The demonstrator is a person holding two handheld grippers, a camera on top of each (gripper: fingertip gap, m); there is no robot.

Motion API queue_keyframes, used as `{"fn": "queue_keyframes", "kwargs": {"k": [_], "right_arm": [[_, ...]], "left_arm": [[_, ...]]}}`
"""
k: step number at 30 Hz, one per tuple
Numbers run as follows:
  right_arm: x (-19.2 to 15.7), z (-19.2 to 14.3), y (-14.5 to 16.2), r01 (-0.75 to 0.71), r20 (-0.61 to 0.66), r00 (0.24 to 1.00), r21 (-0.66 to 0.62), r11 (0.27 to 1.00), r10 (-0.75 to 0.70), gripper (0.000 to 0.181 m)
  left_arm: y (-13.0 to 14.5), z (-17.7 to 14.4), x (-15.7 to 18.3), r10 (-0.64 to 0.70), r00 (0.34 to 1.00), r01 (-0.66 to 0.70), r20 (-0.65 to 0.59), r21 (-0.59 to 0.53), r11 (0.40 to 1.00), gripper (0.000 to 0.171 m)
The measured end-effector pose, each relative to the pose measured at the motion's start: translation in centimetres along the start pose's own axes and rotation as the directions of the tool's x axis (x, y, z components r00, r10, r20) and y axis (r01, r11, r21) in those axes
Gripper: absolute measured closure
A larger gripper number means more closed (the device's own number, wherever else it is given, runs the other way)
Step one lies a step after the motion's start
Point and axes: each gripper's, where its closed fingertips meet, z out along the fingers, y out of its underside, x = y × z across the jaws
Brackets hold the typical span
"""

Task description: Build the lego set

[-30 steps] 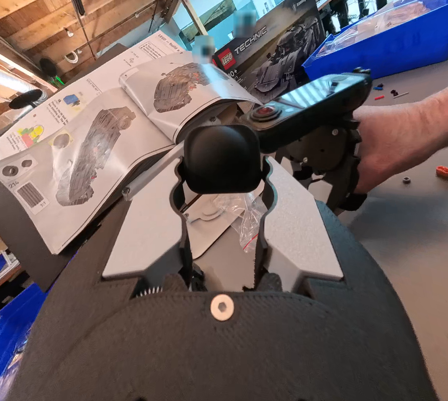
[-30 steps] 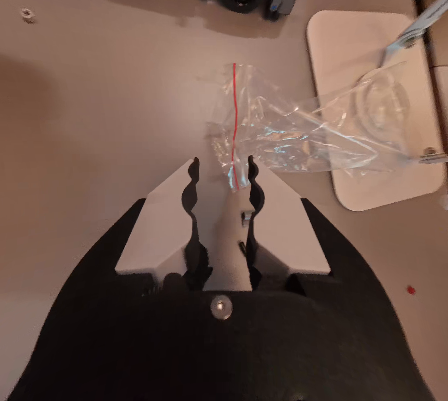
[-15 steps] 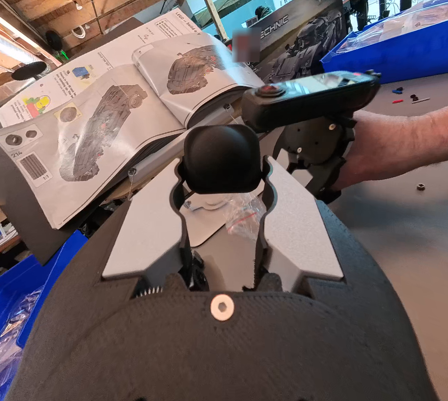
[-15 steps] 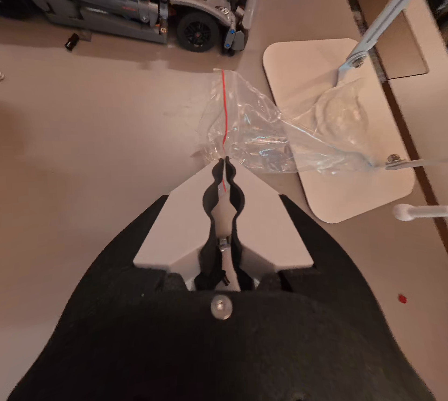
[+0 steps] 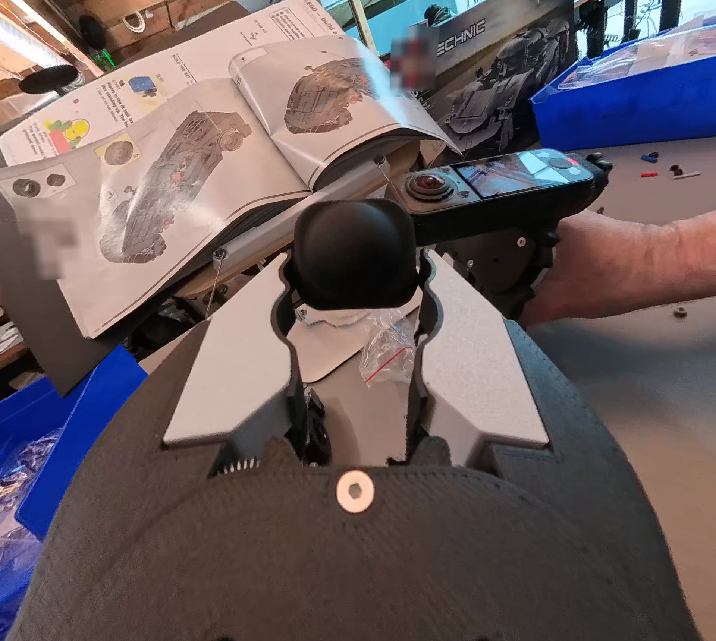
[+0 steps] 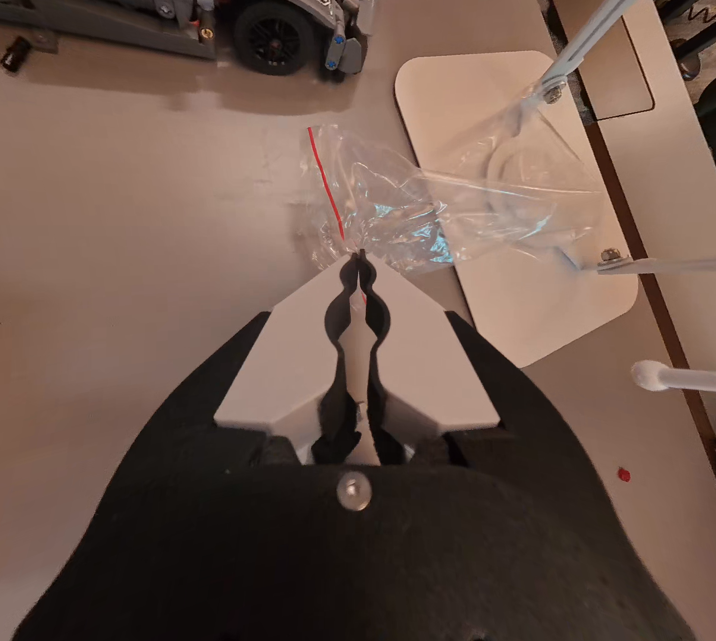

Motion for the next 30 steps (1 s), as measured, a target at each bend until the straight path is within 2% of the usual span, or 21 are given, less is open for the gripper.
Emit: {"fn": "queue_keyframes", "kwargs": {"k": [4, 7, 10, 13, 16, 23, 30], "right_arm": [[0.9, -1.7, -1.2, -0.078, 0.049, 0.996, 0.070, 0.995, 0.074, 0.181], [1.3, -3.3, -2.4, -0.177, 0.117, 0.980, 0.126, 0.976, 0.162, 0.181], [1.6, -4.8, -3.6, -0.217, 0.158, 0.969, 0.170, 0.961, 0.191, 0.181], [1.3, -6.1, -4.6, -0.255, 0.202, 0.956, 0.206, 0.945, 0.214, 0.181], [0.9, -6.7, -5.2, -0.226, 0.180, 0.966, 0.229, 0.947, 0.187, 0.181], [0.4, -9.1, -6.7, -0.237, 0.201, 0.962, 0.289, 0.928, 0.183, 0.181], [-0.7, -9.9, -7.2, -0.129, 0.188, 0.979, 0.287, 0.949, 0.076, 0.181]], "left_arm": [[0.1, 0.0, 0.1, -0.007, 1.000, 0.007, -0.012, -0.001, 1.000, 0.111], [0.2, 0.4, 1.7, 0.001, 0.995, -0.001, -0.102, 0.002, 1.000, 0.111], [1.1, 1.2, 3.6, 0.020, 0.984, -0.027, -0.175, -0.039, 0.999, 0.111], [2.6, 2.1, 4.3, -0.026, 0.978, 0.004, -0.209, -0.104, 0.995, 0.111], [4.0, 2.6, 3.9, -0.123, 0.972, 0.089, -0.201, -0.169, 0.982, 0.110], [5.7, 3.0, 3.6, -0.132, 0.976, 0.085, -0.176, -0.252, 0.964, 0.110], [6.4, 3.3, 2.6, -0.121, 0.985, 0.082, -0.125, -0.279, 0.957, 0.111]]}}
